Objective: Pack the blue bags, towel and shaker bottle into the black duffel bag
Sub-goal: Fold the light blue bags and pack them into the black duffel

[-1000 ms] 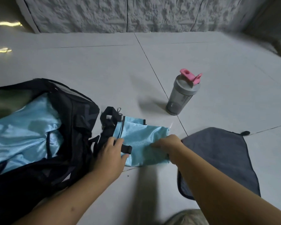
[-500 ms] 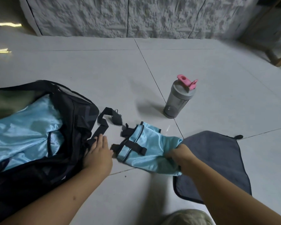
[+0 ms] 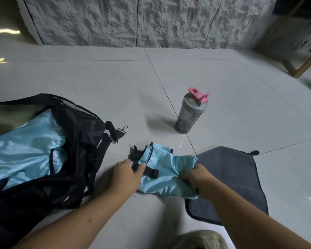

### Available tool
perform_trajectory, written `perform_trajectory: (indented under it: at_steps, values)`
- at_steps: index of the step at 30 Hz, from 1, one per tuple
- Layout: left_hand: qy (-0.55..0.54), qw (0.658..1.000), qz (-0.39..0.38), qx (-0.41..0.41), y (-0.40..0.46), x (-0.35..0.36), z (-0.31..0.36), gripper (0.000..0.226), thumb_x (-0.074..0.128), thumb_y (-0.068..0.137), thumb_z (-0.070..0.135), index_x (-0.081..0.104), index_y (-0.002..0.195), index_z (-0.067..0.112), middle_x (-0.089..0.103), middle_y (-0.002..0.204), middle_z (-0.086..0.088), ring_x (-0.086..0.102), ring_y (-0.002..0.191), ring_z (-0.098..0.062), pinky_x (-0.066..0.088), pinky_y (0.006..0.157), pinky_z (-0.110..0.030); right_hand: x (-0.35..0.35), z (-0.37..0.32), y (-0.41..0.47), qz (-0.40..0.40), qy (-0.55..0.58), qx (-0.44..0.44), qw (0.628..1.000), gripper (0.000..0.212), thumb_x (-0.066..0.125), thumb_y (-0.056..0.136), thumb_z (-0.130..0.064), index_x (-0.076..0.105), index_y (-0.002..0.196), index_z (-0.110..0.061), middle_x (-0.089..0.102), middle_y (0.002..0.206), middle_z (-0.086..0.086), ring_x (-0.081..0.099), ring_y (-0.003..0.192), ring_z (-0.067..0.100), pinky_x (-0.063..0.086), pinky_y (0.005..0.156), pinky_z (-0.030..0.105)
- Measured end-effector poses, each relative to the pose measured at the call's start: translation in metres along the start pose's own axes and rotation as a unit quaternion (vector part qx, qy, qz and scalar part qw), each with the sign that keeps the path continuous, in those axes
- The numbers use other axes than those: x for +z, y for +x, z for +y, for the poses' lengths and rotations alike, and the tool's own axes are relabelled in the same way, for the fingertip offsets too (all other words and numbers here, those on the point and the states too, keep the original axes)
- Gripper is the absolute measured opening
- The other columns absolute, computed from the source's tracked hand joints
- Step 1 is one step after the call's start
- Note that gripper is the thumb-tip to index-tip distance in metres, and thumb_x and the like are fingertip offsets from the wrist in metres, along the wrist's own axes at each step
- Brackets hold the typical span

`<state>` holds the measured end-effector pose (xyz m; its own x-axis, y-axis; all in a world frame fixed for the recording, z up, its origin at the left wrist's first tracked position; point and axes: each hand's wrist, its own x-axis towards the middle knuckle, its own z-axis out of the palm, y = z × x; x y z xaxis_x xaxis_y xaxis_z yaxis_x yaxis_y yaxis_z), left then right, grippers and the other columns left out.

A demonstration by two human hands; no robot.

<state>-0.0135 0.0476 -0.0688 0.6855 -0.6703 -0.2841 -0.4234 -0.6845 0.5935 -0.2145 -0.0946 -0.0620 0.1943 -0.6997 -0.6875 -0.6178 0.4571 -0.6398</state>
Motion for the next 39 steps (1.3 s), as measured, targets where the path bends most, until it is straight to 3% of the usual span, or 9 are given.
perform_trajectory:
  at_steps: [3,5,8,14,22,27,31,34,39]
  values:
    - [-0.071,0.990,-0.072,-0.098,-0.003,0.004,0.020,0.069,0.077,0.060,0.070,0.065,0.099,0.014,0.074,0.092,-0.005,0.071,0.087,-0.029,0.059,0.079,-0.039,0.011,0.006,-0.001,-0.003,0.011,-0.001,1.000,0.023,0.073,0.079,0.008,0.073,0.101,0.002,0.078,0.094,0.019,0.076,0.088,0.036,0.064,0.082,0.052]
    - [-0.093,0.981,-0.104,-0.137,-0.001,0.007,0.024,0.065,0.080,0.051,0.059,0.064,0.097,0.015,0.072,0.088,-0.005,0.070,0.081,-0.027,0.060,0.073,-0.035,0.014,0.008,0.000,-0.003,0.028,0.006,1.000,0.025,0.075,0.081,0.005,0.072,0.105,0.001,0.078,0.095,0.017,0.076,0.088,0.034,0.064,0.078,0.045]
    - [-0.216,0.951,-0.143,-0.169,-0.002,0.008,0.026,0.042,0.074,0.059,0.023,0.070,0.099,0.010,0.074,0.092,-0.011,0.071,0.080,-0.029,0.062,0.067,-0.038,0.013,0.008,-0.003,-0.037,0.066,0.033,0.997,0.027,0.073,0.080,0.006,0.072,0.107,0.004,0.079,0.096,0.020,0.076,0.092,0.039,0.062,0.087,0.053]
    - [-0.350,0.901,-0.185,-0.179,-0.014,-0.011,0.007,0.031,0.066,0.084,-0.002,0.065,0.112,0.012,0.075,0.106,-0.017,0.074,0.094,-0.034,0.062,0.084,-0.049,0.015,0.003,-0.012,-0.078,0.074,0.009,0.994,0.025,0.064,0.084,0.012,0.071,0.107,0.005,0.077,0.099,0.026,0.074,0.097,0.046,0.060,0.090,0.059]
    - [-0.473,0.858,-0.175,-0.100,-0.041,-0.070,-0.003,0.036,0.065,0.092,-0.007,0.065,0.118,0.019,0.078,0.113,-0.006,0.076,0.100,-0.022,0.060,0.083,-0.039,0.016,-0.052,-0.046,-0.117,0.090,-0.090,0.985,0.031,0.064,0.087,0.013,0.067,0.115,0.000,0.077,0.103,0.026,0.075,0.091,0.044,0.063,0.080,0.051]
    - [-0.540,0.823,-0.171,-0.053,-0.061,-0.125,0.001,0.036,0.061,0.096,-0.007,0.060,0.101,0.028,0.078,0.095,0.010,0.071,0.069,0.010,0.052,0.052,-0.008,0.026,-0.094,-0.076,-0.162,0.149,-0.129,0.967,0.036,0.060,0.085,0.013,0.066,0.119,0.002,0.073,0.109,0.033,0.072,0.089,0.045,0.063,0.076,0.049]
    - [-0.566,0.814,-0.129,-0.037,-0.070,-0.167,-0.009,0.033,0.072,0.092,0.005,0.063,0.118,0.022,0.075,0.119,0.004,0.074,0.097,-0.004,0.058,0.075,-0.020,0.043,-0.133,-0.104,-0.199,0.164,-0.163,0.952,0.041,0.053,0.082,0.013,0.064,0.121,0.005,0.071,0.100,0.030,0.071,0.081,0.041,0.062,0.070,0.045]
    - [-0.583,0.806,-0.096,-0.024,-0.069,-0.199,-0.027,0.092,0.094,0.065,0.039,0.049,0.145,0.034,0.057,0.149,0.005,0.055,0.135,-0.021,0.039,0.114,-0.054,0.069,-0.166,-0.129,-0.214,0.140,-0.197,0.946,0.041,0.049,0.085,0.011,0.065,0.122,0.001,0.072,0.100,0.027,0.071,0.081,0.039,0.060,0.070,0.044]
    - [-0.611,0.790,-0.036,-0.046,-0.077,-0.256,-0.057,0.037,0.065,0.095,0.008,0.065,0.126,0.029,0.077,0.119,-0.003,0.073,0.110,-0.031,0.054,0.098,-0.059,0.136,-0.219,-0.155,-0.219,0.015,-0.272,0.937,0.037,0.052,0.089,0.008,0.067,0.120,-0.004,0.071,0.113,0.032,0.072,0.089,0.044,0.057,0.087,0.059]
